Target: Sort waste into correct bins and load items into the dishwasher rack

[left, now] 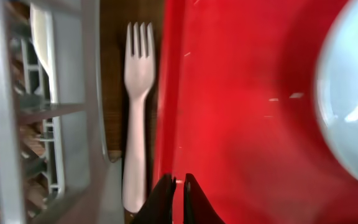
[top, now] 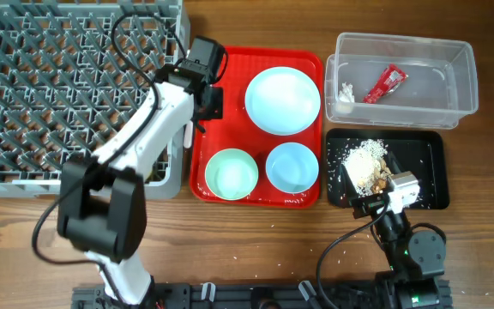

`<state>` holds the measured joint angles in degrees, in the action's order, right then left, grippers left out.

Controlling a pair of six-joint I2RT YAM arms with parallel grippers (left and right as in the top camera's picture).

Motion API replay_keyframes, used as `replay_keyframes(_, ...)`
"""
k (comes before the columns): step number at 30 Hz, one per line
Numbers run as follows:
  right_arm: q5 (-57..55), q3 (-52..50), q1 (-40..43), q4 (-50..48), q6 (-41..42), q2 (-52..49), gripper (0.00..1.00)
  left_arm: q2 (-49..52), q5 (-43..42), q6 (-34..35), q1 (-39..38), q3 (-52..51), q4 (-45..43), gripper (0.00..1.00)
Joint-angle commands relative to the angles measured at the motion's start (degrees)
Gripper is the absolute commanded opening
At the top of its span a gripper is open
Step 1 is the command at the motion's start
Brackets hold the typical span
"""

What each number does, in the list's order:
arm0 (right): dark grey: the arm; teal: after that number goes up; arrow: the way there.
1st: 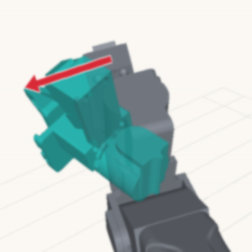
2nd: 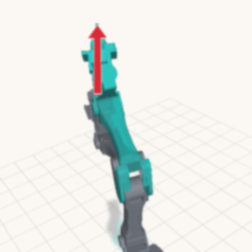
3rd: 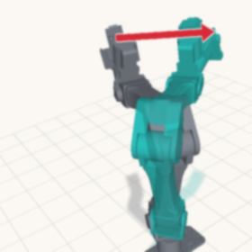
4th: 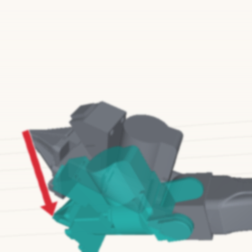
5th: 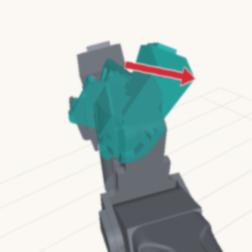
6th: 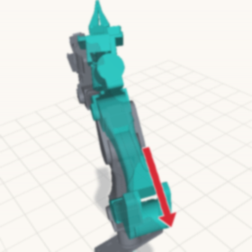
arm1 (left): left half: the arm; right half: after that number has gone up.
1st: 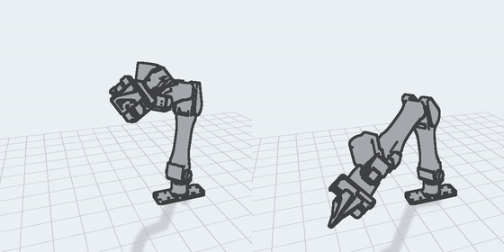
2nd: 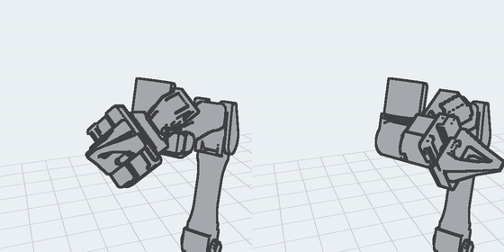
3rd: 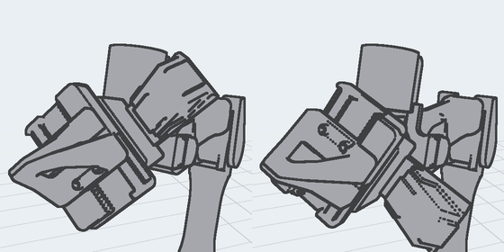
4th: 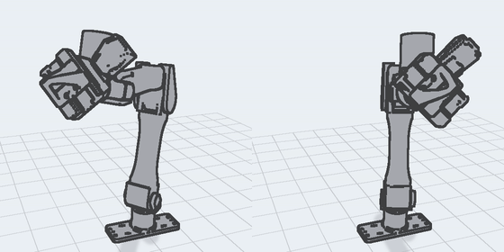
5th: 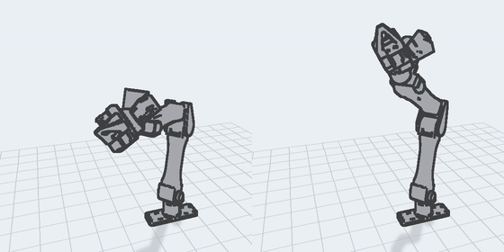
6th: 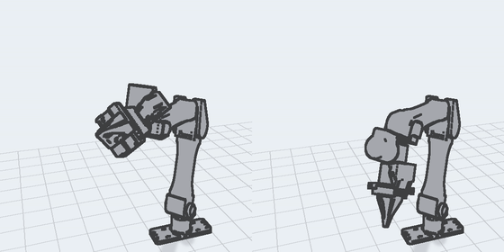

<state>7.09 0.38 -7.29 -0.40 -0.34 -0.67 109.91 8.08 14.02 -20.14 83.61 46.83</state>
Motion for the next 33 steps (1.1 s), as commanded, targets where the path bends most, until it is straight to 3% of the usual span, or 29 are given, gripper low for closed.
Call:
replay_keyframes(1,0.61,-0.09,0.24,-0.22,-0.79,0.39,1.00,4.39,-1.03,-0.11,7.74,-0.57,0.02,0.07)
replay_keyframes(3,0.61,-0.09,0.24,-0.22,-0.79,0.39,1.00,4.02,-2.47,-0.04,10.69,-0.57,0.28,0.07)
replay_keyframes(6,0.61,-0.09,0.24,-0.22,-0.79,0.39,1.00,3.80,-11.67,0.33,14.14,-0.57,-0.11,0.14)
replay_keyframes(8,0.61,-0.09,0.24,-0.22,-0.79,0.39,1.00,3.80,-12.13,0.11,13.29,-0.57,-0.87,0.18)
replay_keyframes(10,0.61,-0.09,0.24,-0.22,-0.79,0.39,1.00,3.91,-11.13,-0.35,11.37,-0.59,-2.19,0.31)
replay_keyframes(12,0.61,-0.09,0.24,-0.22,-0.79,0.39,1.00,4.04,-8.59,-0.31,9.62,-0.96,-3.43,0.34)
replay_keyframes(21,0.61,-0.09,0.24,-0.22,-0.79,0.39,1.00,11.41,0.42,3.15,6.51,-1.22,-6.82,0.27)
replay_keyframes(25,0.61,-0.09,0.24,-0.22,-0.76,0.39,1.00,11.63,0.55,3.10,6.36,-1.22,-6.84,0.27)
replay_keyframes(27,0.61,-0.09,0.24,-0.22,-0.76,0.39,1.00,11.63,0.37,2.91,5.90,-1.22,-6.88,0.20)
replay_keyframes(33,0.61,-0.09,0.24,-0.22,-0.79,0.39,1.00,9.75,0.33,2.95,3.67,-1.20,-6.45,0.15)
